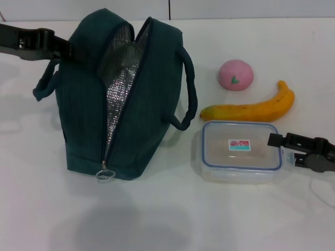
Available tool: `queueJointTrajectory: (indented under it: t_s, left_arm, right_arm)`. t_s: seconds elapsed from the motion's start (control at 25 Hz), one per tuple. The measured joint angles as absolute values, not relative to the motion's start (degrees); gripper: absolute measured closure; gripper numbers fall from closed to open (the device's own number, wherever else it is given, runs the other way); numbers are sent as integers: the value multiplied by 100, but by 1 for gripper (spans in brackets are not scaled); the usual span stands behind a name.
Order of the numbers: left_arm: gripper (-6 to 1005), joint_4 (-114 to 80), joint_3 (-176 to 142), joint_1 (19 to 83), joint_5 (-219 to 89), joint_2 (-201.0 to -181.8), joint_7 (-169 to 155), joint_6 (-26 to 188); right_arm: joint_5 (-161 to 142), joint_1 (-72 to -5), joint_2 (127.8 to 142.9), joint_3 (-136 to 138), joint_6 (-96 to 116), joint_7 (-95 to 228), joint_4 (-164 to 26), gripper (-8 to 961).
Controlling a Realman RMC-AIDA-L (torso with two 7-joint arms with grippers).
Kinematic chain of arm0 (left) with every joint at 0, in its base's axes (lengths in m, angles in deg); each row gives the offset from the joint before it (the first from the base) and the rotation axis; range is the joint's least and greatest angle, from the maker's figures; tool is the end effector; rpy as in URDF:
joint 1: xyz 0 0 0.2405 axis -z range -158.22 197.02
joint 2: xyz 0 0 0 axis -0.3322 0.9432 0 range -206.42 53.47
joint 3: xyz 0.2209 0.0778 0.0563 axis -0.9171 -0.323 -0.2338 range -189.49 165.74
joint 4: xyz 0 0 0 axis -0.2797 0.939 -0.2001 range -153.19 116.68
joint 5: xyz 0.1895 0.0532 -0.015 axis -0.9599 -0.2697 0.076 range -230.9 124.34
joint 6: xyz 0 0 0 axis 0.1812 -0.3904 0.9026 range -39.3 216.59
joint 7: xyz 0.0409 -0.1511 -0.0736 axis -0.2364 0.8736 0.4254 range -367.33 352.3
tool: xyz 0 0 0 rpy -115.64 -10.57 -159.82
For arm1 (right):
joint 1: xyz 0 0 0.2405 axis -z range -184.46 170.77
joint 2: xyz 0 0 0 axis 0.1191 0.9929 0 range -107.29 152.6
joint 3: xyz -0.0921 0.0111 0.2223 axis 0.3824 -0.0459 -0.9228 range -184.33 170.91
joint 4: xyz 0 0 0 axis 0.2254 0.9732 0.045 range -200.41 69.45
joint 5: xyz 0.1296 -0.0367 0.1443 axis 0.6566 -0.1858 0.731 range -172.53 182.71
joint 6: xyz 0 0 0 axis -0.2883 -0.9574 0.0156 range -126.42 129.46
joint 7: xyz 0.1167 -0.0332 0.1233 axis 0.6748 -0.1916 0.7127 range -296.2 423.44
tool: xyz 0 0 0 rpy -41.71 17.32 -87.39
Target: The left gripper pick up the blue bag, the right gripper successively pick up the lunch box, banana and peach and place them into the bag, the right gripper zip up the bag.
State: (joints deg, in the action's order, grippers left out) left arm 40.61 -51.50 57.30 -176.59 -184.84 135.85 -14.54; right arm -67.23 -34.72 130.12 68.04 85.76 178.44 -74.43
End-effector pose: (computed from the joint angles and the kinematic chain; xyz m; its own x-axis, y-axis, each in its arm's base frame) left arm -0.1945 0.3593 0.0927 0.4314 0.8402 0.3284 0.8869 -0.4616 0.0158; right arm 0.2805 0.2901 -0.0226 -0.0100 -0.9009 -0.4339 -0.9003 -0.1808 0.3960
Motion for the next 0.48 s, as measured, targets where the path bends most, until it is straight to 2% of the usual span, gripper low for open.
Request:
queueJointTrajectory:
  t_s: [0.48]
  left_arm:
    - [962, 4028, -5125, 5719, -17659, -18485, 13556, -1452]
  right_arm:
    - [-6688, -3463, 12988, 6773, 8904, 17834, -7551, 85]
